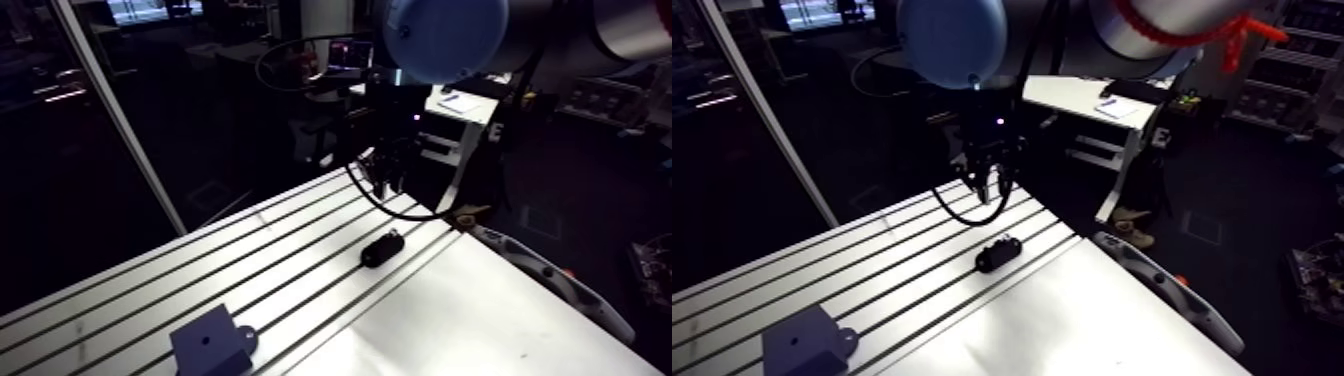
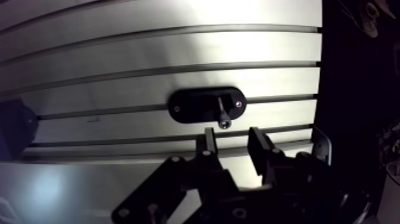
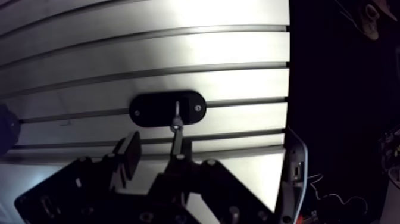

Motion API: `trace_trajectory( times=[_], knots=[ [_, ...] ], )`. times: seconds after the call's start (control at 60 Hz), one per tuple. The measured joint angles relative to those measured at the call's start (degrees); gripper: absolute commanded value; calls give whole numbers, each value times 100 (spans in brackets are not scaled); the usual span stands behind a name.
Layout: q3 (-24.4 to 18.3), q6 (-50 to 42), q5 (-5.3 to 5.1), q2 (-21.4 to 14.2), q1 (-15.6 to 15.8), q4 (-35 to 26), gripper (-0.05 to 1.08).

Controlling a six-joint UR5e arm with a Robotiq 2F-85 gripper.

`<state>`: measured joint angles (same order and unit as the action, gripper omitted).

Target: Pick up the M10 bolt and insert it into the hole until fully seated.

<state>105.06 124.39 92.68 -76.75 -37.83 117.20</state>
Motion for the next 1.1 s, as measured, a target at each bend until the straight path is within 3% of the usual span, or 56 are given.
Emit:
trace_trajectory(
  times=[1.1],
  knots=[
    [170, 178, 9, 309, -155, 234, 58]
  ],
)
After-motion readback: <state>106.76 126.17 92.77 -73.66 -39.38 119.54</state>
